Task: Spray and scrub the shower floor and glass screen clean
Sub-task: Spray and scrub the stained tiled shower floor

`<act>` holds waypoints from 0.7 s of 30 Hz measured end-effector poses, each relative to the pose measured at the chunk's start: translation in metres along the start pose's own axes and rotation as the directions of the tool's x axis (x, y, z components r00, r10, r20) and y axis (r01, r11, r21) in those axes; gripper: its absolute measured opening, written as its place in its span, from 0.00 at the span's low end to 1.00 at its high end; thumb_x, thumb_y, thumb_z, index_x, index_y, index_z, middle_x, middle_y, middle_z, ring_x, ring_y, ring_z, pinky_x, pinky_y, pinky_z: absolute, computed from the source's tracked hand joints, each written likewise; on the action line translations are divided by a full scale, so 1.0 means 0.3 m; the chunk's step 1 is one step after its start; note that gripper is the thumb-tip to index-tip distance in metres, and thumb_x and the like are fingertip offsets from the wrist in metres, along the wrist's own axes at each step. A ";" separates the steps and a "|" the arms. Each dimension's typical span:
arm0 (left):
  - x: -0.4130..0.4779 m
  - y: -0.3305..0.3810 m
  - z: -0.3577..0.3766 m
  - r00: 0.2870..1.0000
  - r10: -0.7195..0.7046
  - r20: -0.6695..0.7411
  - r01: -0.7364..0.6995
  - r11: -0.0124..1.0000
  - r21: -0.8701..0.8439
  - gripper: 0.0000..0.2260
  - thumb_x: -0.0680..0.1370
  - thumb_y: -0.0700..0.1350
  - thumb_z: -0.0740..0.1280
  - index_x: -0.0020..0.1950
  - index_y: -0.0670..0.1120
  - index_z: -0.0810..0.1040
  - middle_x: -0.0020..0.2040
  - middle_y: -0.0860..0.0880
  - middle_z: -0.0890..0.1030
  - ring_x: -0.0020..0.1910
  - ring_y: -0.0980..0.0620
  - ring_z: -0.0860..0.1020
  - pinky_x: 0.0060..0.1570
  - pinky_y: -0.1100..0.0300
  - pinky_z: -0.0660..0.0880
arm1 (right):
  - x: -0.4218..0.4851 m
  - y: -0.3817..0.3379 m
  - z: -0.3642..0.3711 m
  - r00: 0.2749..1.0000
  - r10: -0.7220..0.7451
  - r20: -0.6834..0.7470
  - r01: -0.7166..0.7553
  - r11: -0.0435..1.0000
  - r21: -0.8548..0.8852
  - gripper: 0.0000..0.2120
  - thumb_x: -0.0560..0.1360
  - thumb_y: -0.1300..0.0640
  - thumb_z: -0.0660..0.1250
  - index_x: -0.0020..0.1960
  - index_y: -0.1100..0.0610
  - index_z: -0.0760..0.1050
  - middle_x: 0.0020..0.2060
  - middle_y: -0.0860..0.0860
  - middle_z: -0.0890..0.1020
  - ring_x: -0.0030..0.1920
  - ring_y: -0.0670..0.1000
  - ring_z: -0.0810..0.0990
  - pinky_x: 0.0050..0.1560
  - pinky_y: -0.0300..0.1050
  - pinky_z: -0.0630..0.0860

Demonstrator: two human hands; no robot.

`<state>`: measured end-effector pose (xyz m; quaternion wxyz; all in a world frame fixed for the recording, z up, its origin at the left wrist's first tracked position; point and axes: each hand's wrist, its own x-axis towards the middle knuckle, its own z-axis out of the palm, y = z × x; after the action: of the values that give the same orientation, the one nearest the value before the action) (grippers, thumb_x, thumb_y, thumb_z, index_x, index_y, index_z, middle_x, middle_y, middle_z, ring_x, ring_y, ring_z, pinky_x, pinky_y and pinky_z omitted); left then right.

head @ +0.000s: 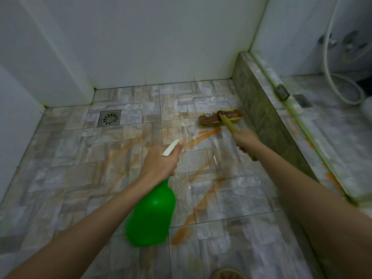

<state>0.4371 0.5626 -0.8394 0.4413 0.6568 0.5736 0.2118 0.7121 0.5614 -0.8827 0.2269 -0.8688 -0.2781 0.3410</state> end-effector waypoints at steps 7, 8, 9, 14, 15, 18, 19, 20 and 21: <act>-0.005 0.000 -0.003 0.998 0.060 -0.016 -0.060 0.998 -0.031 0.25 0.83 0.59 0.62 0.32 0.45 0.76 0.20 0.53 0.74 0.20 0.60 0.75 0.24 0.73 0.69 | -0.030 -0.071 -0.092 0.984 -0.133 0.115 0.171 0.875 -0.452 0.11 0.79 0.56 0.54 0.58 0.56 0.69 0.40 0.59 0.81 0.28 0.54 0.77 0.22 0.38 0.70; -0.008 -0.003 -0.005 0.996 0.087 -0.035 -0.089 0.995 -0.052 0.24 0.83 0.58 0.62 0.32 0.46 0.75 0.20 0.54 0.74 0.21 0.59 0.75 0.25 0.72 0.70 | -0.026 -0.074 -0.091 0.984 -0.129 0.120 0.170 0.873 -0.457 0.12 0.78 0.56 0.53 0.59 0.56 0.70 0.39 0.60 0.81 0.27 0.54 0.76 0.22 0.38 0.70; -0.010 -0.007 -0.008 0.990 0.122 -0.067 -0.126 0.991 -0.054 0.24 0.83 0.59 0.61 0.32 0.47 0.75 0.20 0.55 0.74 0.22 0.58 0.75 0.26 0.70 0.70 | -0.022 -0.075 -0.086 0.984 -0.130 0.125 0.174 0.874 -0.454 0.14 0.78 0.57 0.53 0.61 0.56 0.70 0.39 0.60 0.81 0.27 0.54 0.76 0.22 0.38 0.70; 0.003 -0.020 -0.031 0.928 0.319 -0.192 -0.337 0.939 -0.069 0.21 0.84 0.56 0.61 0.40 0.45 0.82 0.24 0.55 0.75 0.27 0.55 0.76 0.31 0.63 0.72 | -0.057 -0.083 -0.060 0.968 -0.208 0.140 0.250 0.839 -0.484 0.24 0.80 0.60 0.52 0.74 0.44 0.61 0.45 0.60 0.79 0.35 0.56 0.80 0.26 0.43 0.75; 0.009 -0.021 -0.033 0.921 0.340 -0.190 -0.363 0.926 -0.105 0.20 0.84 0.58 0.60 0.42 0.46 0.83 0.27 0.51 0.78 0.30 0.52 0.78 0.36 0.58 0.77 | -0.062 -0.084 -0.057 0.965 -0.219 0.144 0.262 0.828 -0.495 0.26 0.80 0.60 0.52 0.75 0.43 0.59 0.46 0.60 0.78 0.36 0.56 0.81 0.28 0.44 0.76; 0.018 -0.023 -0.019 0.913 0.365 -0.182 -0.394 0.903 -0.170 0.21 0.83 0.60 0.59 0.43 0.48 0.82 0.36 0.36 0.80 0.37 0.38 0.80 0.42 0.45 0.79 | -0.068 -0.097 -0.049 0.964 -0.227 0.141 0.268 0.811 -0.520 0.26 0.80 0.59 0.52 0.76 0.43 0.58 0.47 0.59 0.79 0.35 0.55 0.80 0.29 0.44 0.77; 0.012 -0.018 -0.012 0.917 0.351 -0.190 -0.385 0.904 -0.186 0.20 0.84 0.58 0.60 0.40 0.48 0.81 0.34 0.39 0.80 0.34 0.42 0.79 0.38 0.47 0.78 | -0.069 -0.102 -0.046 0.962 -0.231 0.146 0.273 0.805 -0.526 0.25 0.80 0.59 0.52 0.76 0.44 0.58 0.47 0.59 0.79 0.35 0.54 0.80 0.30 0.44 0.77; 0.003 -0.008 -0.004 0.927 0.310 -0.210 -0.352 0.913 -0.207 0.19 0.84 0.55 0.61 0.37 0.49 0.79 0.29 0.45 0.79 0.29 0.48 0.77 0.33 0.51 0.76 | -0.071 -0.107 -0.044 0.961 -0.233 0.151 0.277 0.800 -0.532 0.25 0.80 0.59 0.53 0.76 0.45 0.58 0.47 0.59 0.79 0.34 0.54 0.80 0.30 0.45 0.77; -0.004 0.000 0.007 0.939 0.262 -0.222 -0.314 0.918 -0.242 0.19 0.84 0.54 0.62 0.34 0.49 0.76 0.25 0.50 0.76 0.25 0.53 0.75 0.28 0.56 0.72 | -0.072 -0.111 -0.043 0.960 -0.233 0.154 0.280 0.795 -0.539 0.25 0.81 0.59 0.53 0.76 0.45 0.58 0.47 0.59 0.79 0.34 0.54 0.80 0.31 0.45 0.77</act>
<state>0.4383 0.5606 -0.8403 0.4362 0.6445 0.4740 0.4120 0.6971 0.5698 -0.8446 -0.0024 -0.8369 -0.4890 0.2459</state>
